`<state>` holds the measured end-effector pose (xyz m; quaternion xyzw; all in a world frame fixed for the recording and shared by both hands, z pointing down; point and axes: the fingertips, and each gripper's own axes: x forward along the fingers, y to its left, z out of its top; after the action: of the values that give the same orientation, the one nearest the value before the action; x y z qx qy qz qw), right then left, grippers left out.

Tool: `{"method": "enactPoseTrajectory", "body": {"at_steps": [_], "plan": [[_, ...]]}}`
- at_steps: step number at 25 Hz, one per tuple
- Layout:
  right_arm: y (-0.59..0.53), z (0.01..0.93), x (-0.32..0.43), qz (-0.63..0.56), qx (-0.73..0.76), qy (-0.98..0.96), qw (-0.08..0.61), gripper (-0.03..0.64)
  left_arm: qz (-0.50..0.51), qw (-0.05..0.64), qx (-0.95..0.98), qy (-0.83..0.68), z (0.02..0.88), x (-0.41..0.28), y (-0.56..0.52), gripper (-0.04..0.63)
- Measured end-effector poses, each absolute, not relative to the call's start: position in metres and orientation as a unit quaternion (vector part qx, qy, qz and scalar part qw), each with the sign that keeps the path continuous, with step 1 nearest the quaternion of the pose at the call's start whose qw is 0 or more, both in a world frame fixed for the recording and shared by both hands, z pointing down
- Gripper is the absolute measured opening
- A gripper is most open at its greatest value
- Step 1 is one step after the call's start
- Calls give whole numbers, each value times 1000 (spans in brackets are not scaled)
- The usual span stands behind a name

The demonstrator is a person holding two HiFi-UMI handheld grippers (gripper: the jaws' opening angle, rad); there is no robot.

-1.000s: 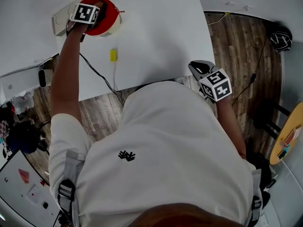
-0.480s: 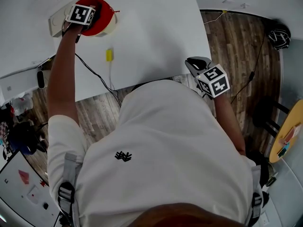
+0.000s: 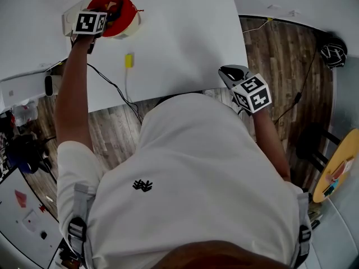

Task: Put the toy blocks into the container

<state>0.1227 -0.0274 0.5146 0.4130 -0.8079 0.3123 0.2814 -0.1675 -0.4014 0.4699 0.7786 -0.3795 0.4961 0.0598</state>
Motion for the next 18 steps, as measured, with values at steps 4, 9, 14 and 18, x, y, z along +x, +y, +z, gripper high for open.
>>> {"method": "enactPoseTrajectory", "body": {"at_steps": [4,9,14,18], "plan": [[-30,512,124,301,397,-819,283,32,469,75,786,-395,459,-169,-384,172],[-32,509,128,288,375,-835,283,32,429,76,799,-415,432,-164,-352,169],[-36,513,130,274,350,-848,289,32,388,81,808,-437,423,-163,-315,161],[-39,514,127,265,328,-858,294,32,364,94,806,-456,423,-166,-286,158]]}}
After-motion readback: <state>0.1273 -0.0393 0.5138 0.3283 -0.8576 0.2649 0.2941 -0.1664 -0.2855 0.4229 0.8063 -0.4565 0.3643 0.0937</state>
